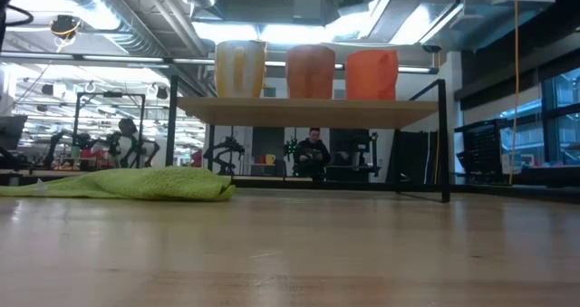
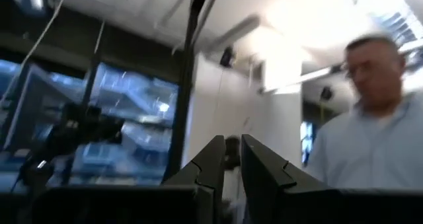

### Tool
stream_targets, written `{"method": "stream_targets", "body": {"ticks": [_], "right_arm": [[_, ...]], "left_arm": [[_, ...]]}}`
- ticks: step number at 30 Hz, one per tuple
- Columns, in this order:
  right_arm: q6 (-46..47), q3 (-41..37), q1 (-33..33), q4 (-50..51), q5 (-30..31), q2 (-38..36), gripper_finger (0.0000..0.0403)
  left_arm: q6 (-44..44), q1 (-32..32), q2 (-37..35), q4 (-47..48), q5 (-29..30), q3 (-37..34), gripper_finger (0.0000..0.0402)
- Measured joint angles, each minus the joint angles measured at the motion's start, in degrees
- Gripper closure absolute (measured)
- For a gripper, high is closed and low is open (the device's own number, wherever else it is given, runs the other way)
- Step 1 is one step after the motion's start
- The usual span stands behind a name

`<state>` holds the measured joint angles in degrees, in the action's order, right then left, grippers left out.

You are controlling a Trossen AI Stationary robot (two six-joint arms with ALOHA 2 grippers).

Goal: Stack small to large cups/mugs on shelf
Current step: Return to Home Position

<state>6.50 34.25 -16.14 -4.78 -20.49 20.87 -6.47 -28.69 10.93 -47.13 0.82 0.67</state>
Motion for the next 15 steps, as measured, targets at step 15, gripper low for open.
{"method": "stream_targets", "body": {"ticks": [15], "right_arm": [[-6.8,-21.5,0.0,-14.4,6.5,-11.7,0.0264]], "left_arm": [[3.7,11.8,-4.0,16.8,1.5,-0.2,0.0358]]}}
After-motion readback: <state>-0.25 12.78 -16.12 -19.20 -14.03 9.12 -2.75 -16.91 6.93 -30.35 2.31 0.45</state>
